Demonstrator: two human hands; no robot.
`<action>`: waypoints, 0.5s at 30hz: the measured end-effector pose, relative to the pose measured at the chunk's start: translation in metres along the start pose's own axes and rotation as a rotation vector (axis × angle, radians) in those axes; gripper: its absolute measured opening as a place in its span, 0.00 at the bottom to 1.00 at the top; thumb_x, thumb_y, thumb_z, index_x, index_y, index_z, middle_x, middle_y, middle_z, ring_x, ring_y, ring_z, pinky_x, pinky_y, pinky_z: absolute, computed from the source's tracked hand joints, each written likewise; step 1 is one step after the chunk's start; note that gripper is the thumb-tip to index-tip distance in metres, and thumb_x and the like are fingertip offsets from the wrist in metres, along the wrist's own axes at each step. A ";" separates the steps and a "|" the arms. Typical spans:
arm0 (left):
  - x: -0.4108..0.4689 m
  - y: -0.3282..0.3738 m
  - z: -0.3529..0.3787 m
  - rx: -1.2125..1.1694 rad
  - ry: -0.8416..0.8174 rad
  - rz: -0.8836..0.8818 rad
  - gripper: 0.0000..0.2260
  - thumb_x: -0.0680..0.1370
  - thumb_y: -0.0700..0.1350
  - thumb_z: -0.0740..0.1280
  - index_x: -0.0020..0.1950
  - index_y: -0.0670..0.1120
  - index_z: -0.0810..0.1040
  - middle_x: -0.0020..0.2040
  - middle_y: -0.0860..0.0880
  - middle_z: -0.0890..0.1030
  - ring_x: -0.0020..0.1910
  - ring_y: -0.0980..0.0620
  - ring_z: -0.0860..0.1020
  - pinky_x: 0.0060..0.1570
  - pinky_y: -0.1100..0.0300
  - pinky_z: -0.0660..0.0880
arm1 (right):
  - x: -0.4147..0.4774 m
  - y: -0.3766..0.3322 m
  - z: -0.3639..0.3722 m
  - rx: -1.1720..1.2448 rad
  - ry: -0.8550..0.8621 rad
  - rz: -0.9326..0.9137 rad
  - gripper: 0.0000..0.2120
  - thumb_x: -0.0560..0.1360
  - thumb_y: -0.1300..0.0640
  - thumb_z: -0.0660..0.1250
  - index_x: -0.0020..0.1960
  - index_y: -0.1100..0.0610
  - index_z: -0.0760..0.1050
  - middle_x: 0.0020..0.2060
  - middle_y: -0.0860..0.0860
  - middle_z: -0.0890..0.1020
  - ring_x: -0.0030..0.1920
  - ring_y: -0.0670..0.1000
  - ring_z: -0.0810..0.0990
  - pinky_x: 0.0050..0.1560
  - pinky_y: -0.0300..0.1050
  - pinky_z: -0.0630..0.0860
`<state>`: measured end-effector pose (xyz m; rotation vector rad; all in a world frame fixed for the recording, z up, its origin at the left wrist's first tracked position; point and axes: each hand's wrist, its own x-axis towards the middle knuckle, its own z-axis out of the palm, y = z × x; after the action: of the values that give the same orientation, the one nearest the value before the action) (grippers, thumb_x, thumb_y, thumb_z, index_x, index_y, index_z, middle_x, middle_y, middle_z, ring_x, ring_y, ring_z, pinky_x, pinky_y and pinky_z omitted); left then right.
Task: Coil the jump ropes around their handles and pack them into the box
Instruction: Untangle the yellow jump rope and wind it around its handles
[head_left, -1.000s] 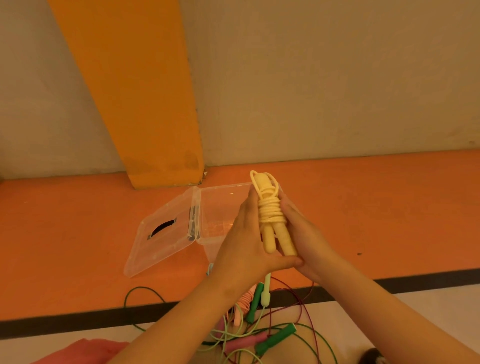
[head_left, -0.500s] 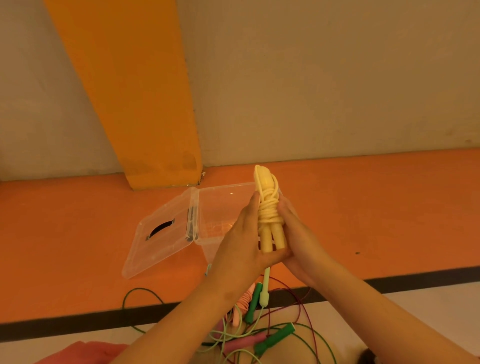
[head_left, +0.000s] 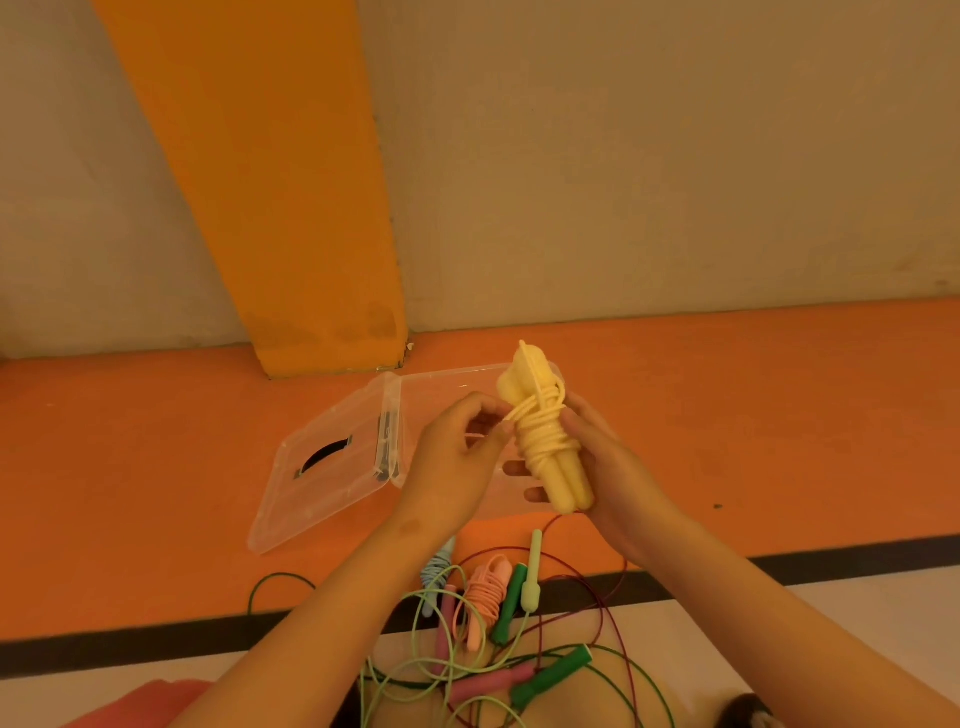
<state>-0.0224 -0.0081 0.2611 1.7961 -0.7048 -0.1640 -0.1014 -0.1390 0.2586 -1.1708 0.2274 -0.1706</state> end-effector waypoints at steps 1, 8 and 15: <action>0.000 0.001 -0.001 -0.008 -0.013 0.012 0.06 0.78 0.38 0.66 0.49 0.48 0.79 0.45 0.54 0.81 0.46 0.59 0.78 0.47 0.69 0.73 | 0.000 0.000 0.000 -0.002 -0.006 0.009 0.20 0.74 0.48 0.60 0.65 0.50 0.69 0.49 0.56 0.83 0.42 0.59 0.84 0.32 0.45 0.79; -0.003 -0.002 0.004 -0.032 -0.094 -0.087 0.04 0.79 0.43 0.65 0.46 0.51 0.75 0.38 0.50 0.77 0.36 0.56 0.73 0.39 0.60 0.71 | -0.001 0.006 0.003 -0.197 0.079 -0.034 0.29 0.64 0.50 0.71 0.63 0.55 0.70 0.38 0.54 0.83 0.31 0.54 0.81 0.24 0.41 0.73; -0.001 0.012 -0.003 -0.407 -0.129 -0.154 0.09 0.82 0.38 0.57 0.43 0.42 0.73 0.31 0.50 0.70 0.30 0.59 0.69 0.41 0.64 0.72 | -0.001 0.005 0.008 0.124 -0.020 0.013 0.17 0.71 0.54 0.65 0.57 0.59 0.72 0.37 0.55 0.81 0.27 0.50 0.78 0.22 0.36 0.70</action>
<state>-0.0264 -0.0077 0.2730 1.4556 -0.5739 -0.4949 -0.1004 -0.1300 0.2571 -1.0470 0.2038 -0.1596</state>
